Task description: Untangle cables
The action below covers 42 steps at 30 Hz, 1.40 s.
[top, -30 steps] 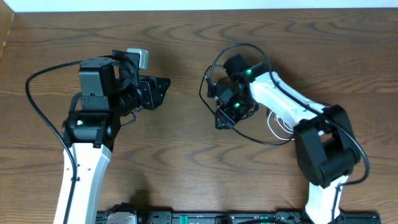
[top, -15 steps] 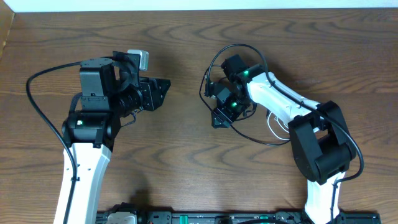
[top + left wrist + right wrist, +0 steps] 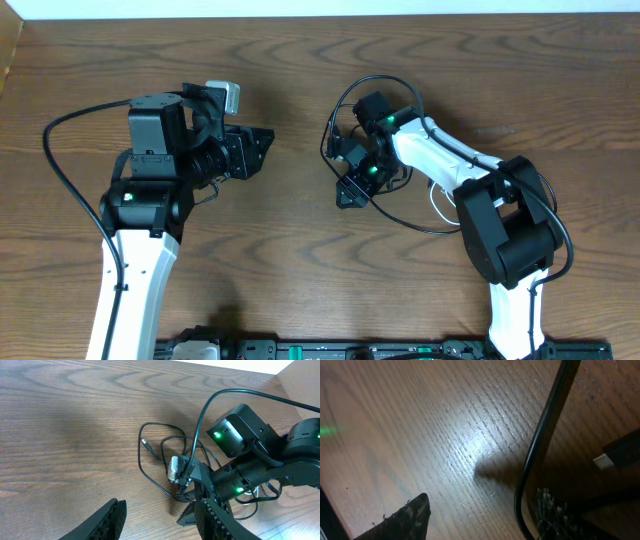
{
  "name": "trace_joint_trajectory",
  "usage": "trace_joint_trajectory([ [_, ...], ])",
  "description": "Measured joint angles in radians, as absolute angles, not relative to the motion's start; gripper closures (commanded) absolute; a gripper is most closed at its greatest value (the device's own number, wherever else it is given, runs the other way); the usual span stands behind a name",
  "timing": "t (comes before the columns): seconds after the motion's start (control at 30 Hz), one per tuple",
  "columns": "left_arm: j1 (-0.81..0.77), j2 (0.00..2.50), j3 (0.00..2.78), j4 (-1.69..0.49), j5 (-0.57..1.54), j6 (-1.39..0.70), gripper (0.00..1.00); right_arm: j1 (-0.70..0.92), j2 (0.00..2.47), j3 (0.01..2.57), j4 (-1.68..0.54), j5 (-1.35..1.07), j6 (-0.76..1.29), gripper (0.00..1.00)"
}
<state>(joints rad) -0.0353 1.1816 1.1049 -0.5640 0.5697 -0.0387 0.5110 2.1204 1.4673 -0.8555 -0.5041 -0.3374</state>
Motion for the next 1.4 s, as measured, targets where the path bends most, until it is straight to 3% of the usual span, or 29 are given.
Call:
trace_joint_trajectory([
  [0.27, -0.035, 1.182, 1.105, -0.565, 0.570, -0.028, 0.51, 0.517, 2.142, 1.477, -0.926, -0.540, -0.358, 0.51],
  [0.6, -0.035, 1.182, 1.105, -0.565, 0.570, -0.025, 0.50, 0.612, 2.157, 1.478, -0.928, -0.598, -0.384, 0.49],
  [0.7, -0.035, 1.182, 1.105, -0.565, 0.570, -0.025, 0.50, 0.626, 2.158, 1.478, -0.927, -0.587, -0.389, 0.60],
  [0.83, -0.035, 1.182, 1.105, -0.566, 0.570, -0.025, 0.50, 0.626, 2.160, 1.478, -0.929, -0.559, -0.384, 0.65],
  [0.9, -0.035, 1.182, 1.105, -0.568, 0.570, -0.025, 0.50, 0.626, 2.160, 1.478, -0.929, -0.548, -0.384, 0.78],
  [0.93, -0.035, 1.182, 1.105, -0.570, 0.570, -0.025, 0.50, 0.626, 2.161, 1.479, -0.928, -0.536, -0.387, 0.90],
  [1.0, -0.035, 1.182, 1.105, -0.576, 0.570, -0.025, 0.50, 0.626, 2.163, 1.480, -0.928, -0.520, -0.382, 0.98],
  [1.4, -0.034, 1.182, 1.105, -0.581, 0.570, -0.018, 0.51, 0.625, 2.176, 1.485, -0.913, -0.511, -0.344, 0.99],
])
